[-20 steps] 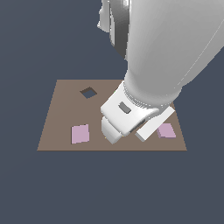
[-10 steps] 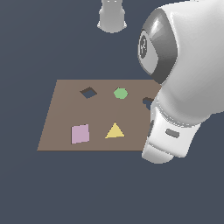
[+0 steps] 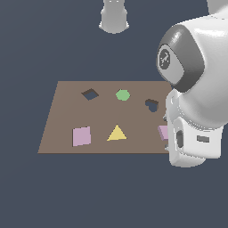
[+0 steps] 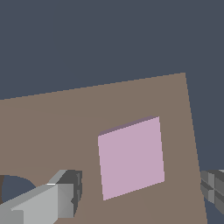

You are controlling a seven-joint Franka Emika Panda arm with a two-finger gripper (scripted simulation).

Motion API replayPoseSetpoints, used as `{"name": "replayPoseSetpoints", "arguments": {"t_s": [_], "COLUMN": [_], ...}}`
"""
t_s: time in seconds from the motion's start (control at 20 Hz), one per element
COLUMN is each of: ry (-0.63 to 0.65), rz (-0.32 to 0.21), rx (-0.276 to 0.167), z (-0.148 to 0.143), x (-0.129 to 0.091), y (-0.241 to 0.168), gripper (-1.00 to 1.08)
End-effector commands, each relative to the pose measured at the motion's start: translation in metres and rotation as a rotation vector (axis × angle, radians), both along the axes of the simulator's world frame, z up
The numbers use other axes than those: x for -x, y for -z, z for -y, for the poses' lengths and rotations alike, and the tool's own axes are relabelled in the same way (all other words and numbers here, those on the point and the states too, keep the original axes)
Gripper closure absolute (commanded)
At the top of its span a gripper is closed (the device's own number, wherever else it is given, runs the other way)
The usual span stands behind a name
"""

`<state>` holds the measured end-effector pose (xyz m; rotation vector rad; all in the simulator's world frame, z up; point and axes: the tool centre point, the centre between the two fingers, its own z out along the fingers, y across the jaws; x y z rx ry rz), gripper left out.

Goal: Insert a designated object into the corresponding slot on a board.

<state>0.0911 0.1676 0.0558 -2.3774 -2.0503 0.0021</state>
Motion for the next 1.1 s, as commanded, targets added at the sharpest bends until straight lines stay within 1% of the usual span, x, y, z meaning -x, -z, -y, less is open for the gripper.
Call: {"name": "replayPoseSetpoints", "arguments": {"t_s": [0.0, 0.3, 0.5, 0.85, 0.9, 1.05], "ry": [-0.044, -0.089, -0.086, -0.091, -0.091, -0.091], "rz": [0.002, 0.003, 0.002, 0.003, 0.003, 0.003], "rx": [0.0, 0.001, 0.0, 0.001, 0.001, 0.001], "z": [-0.006, -0.013, -0.013, -0.013, -0.013, -0.013], "x": [0.001, 0.004, 0.004, 0.004, 0.004, 0.004], "y": [0.003, 0.006, 0.008, 0.026, 0.026, 0.026], "gripper": [-0.92, -0.92, -0.92, -0.92, 1.08, 1.08]}}
